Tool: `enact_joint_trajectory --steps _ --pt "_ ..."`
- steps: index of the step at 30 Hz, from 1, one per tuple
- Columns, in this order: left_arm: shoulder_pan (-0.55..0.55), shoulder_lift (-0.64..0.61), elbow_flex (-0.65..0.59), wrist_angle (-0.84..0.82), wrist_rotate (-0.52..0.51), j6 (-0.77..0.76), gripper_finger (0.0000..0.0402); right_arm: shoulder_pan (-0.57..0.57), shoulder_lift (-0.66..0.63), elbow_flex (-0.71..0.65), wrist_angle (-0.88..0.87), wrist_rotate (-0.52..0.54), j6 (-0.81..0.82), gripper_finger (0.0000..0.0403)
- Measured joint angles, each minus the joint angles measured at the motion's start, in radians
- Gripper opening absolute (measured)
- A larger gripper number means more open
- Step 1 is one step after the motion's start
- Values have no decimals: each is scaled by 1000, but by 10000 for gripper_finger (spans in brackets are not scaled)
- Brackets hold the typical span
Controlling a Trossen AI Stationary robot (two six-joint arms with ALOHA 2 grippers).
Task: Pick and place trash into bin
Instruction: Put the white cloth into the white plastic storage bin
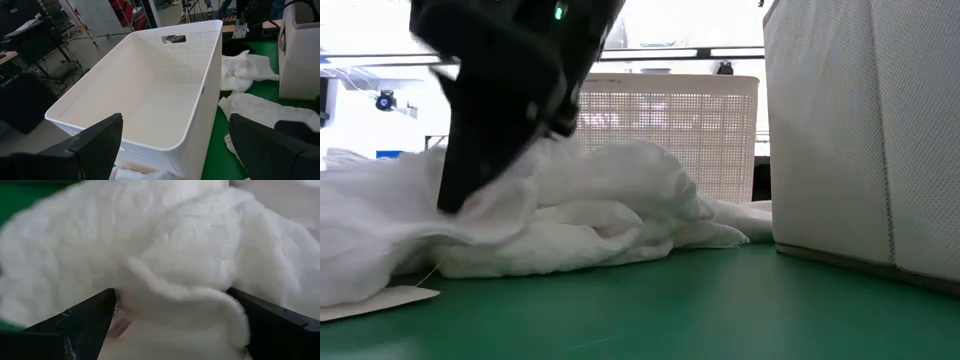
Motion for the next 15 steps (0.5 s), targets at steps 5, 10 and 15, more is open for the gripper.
enact_joint_trajectory --steps 5,10,15 --pt "0 0 0 0 0 0 339 -15 58 5 10 4 9 374" --pt "0 0 0 0 0 0 339 -27 97 5 9 -4 -5 341" --pt "0 5 0 0 0 0 339 -41 110 4 10 -29 -9 242"
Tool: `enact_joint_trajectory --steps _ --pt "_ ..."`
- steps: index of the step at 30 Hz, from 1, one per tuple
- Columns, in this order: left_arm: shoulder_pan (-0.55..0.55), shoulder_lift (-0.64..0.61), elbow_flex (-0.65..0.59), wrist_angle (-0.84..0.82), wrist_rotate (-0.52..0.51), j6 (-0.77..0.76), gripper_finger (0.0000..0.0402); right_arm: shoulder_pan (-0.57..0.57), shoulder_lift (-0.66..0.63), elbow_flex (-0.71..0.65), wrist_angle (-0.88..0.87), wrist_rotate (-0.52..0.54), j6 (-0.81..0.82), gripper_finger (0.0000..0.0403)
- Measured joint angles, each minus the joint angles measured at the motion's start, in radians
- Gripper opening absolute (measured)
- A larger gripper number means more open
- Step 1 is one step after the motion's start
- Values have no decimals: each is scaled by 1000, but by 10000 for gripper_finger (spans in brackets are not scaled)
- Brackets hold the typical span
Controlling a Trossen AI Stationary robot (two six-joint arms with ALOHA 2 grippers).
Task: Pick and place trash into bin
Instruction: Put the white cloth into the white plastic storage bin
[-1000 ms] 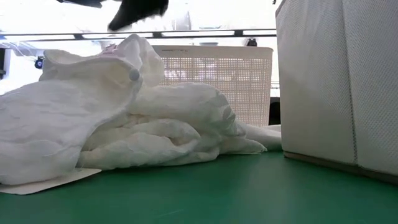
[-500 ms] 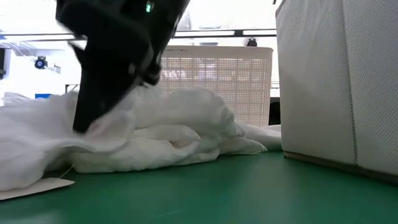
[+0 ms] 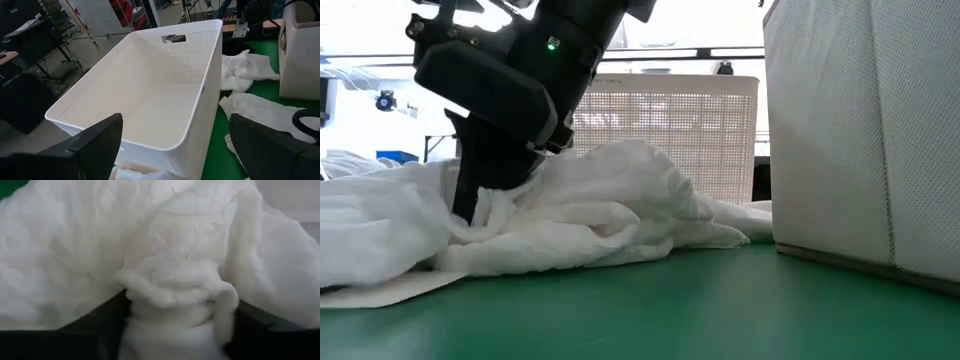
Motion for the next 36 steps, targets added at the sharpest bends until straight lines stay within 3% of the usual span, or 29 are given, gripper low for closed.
enact_joint_trajectory --steps 6,17,36 --pt "0 19 0 0 0 -2 339 -9 0 -2 -1 -11 -9 89" --pt "0 39 -1 0 0 -1 339 -9 -62 -5 -1 -8 -44 86" --pt "0 -1 0 0 0 6 339 23 -541 -10 -9 71 -118 86"
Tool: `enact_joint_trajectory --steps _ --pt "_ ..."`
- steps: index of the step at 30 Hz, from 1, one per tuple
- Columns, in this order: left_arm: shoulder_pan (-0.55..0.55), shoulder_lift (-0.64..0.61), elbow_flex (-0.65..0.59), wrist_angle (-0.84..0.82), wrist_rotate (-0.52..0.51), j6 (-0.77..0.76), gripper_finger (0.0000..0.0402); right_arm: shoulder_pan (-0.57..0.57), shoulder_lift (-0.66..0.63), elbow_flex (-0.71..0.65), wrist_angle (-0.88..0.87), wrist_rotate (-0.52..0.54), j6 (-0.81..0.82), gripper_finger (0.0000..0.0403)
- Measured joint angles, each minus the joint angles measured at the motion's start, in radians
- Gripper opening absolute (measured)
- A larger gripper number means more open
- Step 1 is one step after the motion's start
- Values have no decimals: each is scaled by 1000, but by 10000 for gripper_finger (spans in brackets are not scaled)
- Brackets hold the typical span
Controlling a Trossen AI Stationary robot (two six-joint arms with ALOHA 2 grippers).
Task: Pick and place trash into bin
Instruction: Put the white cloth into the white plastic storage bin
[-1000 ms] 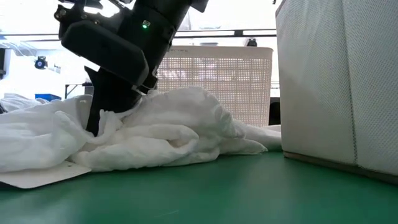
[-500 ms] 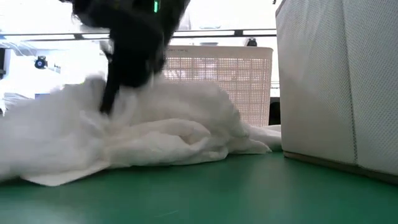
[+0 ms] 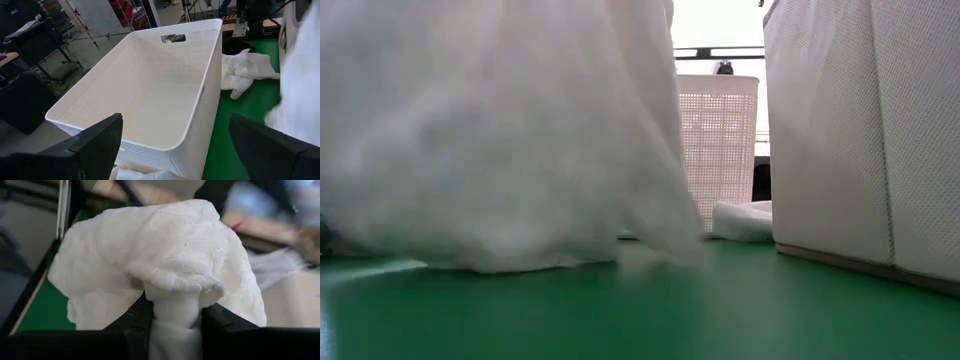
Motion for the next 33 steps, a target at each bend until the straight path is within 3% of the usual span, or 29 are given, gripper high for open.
enact_joint_trajectory --steps 6,15,20,33 --pt "0 -1 0 0 0 -1 339 18 -96 4 22 159 -101 85" --pt "0 -3 0 0 0 -3 339 8 -193 4 240 197 -311 85" --pt "0 -4 0 1 0 -6 339 -8 -217 4 383 312 -433 86" --pt "0 -13 0 -12 0 -6 339 -172 -277 4 554 322 -504 85"
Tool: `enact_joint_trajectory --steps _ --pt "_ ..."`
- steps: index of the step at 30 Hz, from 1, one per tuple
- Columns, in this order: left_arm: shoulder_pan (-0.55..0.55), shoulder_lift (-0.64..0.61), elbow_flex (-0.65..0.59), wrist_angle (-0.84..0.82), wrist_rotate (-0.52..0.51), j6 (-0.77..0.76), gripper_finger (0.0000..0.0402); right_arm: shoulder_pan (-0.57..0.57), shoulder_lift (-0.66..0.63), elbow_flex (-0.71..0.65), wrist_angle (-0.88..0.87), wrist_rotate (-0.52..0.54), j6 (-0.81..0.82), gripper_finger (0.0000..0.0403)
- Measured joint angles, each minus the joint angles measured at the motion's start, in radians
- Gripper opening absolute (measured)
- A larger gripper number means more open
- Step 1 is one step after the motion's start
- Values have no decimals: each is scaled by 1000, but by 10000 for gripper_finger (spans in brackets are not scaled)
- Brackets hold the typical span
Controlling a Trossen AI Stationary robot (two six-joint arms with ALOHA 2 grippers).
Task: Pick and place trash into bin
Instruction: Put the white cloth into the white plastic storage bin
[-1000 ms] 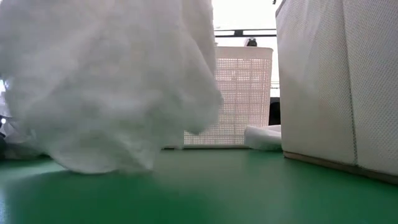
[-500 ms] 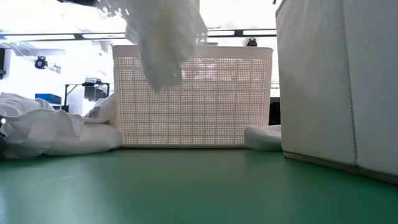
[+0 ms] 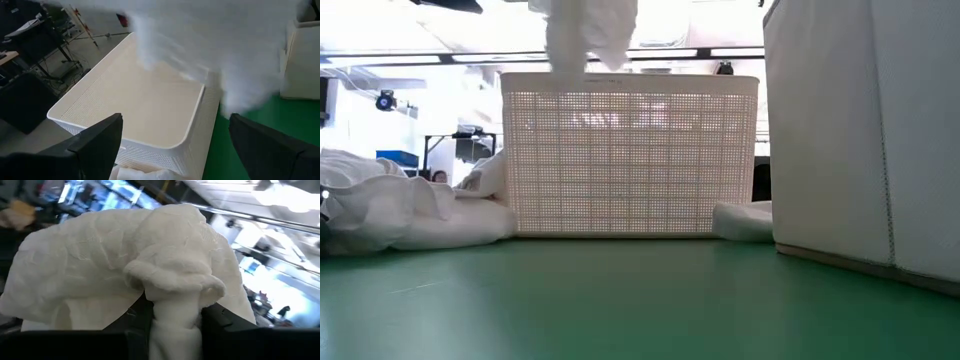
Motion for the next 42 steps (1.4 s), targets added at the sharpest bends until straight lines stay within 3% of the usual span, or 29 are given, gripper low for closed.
enact_joint_trajectory --steps 19,34,42 --pt "0 0 0 0 0 0 339 -246 -7 0 -12 -1 59 85" --pt "0 0 0 0 0 0 339 -365 2 1 -479 -20 416 85" --pt "0 0 0 1 0 -4 339 -411 4 -40 -604 -199 594 85"
